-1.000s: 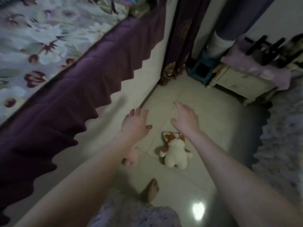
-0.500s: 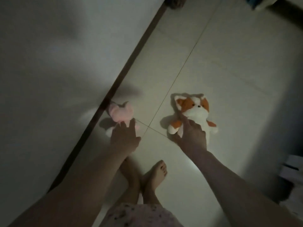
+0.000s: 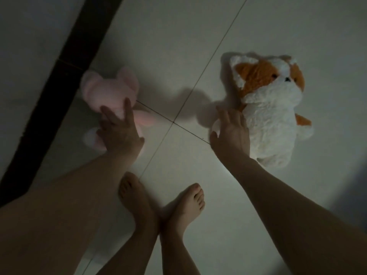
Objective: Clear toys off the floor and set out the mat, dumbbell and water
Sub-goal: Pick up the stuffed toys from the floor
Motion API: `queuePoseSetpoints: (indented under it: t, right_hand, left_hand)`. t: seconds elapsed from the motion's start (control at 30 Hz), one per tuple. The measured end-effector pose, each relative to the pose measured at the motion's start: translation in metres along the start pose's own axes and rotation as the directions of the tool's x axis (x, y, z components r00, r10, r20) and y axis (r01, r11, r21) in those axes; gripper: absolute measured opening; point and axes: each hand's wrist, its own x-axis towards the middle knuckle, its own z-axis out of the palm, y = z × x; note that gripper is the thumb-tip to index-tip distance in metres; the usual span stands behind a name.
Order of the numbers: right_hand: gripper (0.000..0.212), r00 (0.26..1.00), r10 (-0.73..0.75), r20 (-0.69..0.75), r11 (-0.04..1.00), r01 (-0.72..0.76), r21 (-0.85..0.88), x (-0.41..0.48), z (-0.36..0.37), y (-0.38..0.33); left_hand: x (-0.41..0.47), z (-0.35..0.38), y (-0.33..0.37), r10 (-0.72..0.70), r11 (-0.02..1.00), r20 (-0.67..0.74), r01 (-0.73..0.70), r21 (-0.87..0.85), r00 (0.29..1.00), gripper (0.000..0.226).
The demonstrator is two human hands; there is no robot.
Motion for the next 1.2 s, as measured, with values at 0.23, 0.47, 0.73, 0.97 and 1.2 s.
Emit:
queuePoseSetpoints:
  t: [0.23,0.47,0.73,0.97,1.2]
  right_hand:
    - [0.073,0.985,0.056,-0.164,0.992,-0.074,-0.106,-0.001,-0.003,0.027]
    - [0.105,0.892,0.444,-0.086,0.891,-0.45,-0.066,0.038,-0.02,0.071]
    - [0.115,0.867,0.494,-0.066,0.866,-0.497,-0.048,0.061,-0.006,0.074]
    - [0.103,0.897,0.442,0.013,0.892,-0.441,0.101,0.006,-0.081,0.055]
    - [0.106,0.907,0.42,0.007,0.888,-0.413,0.204,-0.068,-0.204,-0.003]
  left_hand:
    - [-0.025,-0.009,0.066,0.24,0.969,-0.086,-0.244,-0.034,0.967,0.106]
    - [-0.018,0.004,0.158,0.392,0.913,-0.133,-0.403,-0.067,0.91,0.098]
    - [0.0,0.035,0.168,0.374,0.926,0.024,-0.372,-0.072,0.927,0.077]
    - [-0.029,-0.047,0.143,0.434,0.889,0.128,-0.401,-0.22,0.892,0.059]
    - [-0.112,-0.195,0.139,0.472,0.868,0.009,-0.463,-0.18,0.882,0.062]
